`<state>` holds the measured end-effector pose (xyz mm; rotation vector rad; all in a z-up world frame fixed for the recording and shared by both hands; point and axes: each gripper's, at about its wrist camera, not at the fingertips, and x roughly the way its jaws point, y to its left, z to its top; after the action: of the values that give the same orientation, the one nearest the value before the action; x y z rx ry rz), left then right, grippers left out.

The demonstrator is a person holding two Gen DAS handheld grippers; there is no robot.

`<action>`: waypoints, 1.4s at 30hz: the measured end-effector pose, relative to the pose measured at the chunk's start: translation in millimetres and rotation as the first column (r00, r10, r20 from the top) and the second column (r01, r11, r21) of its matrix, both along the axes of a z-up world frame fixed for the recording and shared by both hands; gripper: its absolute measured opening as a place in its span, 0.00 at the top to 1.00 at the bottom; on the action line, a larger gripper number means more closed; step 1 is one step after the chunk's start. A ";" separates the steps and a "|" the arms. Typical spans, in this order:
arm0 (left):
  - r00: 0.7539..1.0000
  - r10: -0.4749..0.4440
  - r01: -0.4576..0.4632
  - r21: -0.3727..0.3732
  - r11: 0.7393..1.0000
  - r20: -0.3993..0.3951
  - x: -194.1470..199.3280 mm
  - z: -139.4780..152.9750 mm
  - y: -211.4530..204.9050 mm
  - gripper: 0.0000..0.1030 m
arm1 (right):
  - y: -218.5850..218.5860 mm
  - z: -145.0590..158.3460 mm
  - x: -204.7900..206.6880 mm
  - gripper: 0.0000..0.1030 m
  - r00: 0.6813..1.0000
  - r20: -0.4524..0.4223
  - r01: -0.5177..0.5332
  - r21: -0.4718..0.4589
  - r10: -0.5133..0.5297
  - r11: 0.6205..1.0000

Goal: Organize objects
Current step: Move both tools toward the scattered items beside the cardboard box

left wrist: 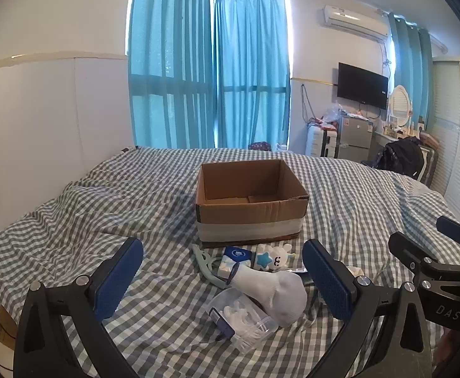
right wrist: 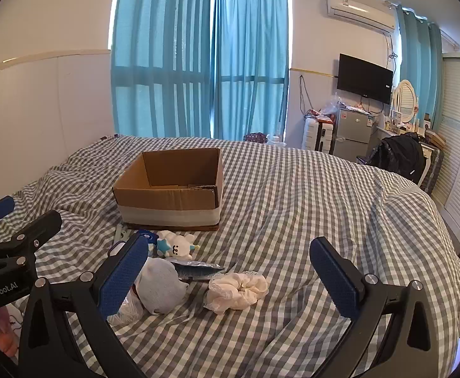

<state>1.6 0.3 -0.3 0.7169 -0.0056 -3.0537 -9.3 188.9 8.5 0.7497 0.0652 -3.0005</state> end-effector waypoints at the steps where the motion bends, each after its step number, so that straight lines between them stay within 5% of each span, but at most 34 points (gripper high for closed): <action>1: 1.000 0.001 -0.001 0.001 1.000 0.000 -0.2 0.2 0.0 0.00 | 0.0 -0.1 0.0 0.00 1.000 0.000 0.000 -0.001 0.000 1.000; 42: 1.000 0.000 0.000 -0.006 1.000 0.011 0.8 -3.4 2.4 0.00 | -5.3 -5.7 -1.8 0.00 1.000 0.016 -0.016 -0.004 0.016 1.000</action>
<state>2.4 2.7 -3.7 0.7326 -0.0143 -3.0484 -11.1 183.6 2.8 0.7696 0.0640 -2.9782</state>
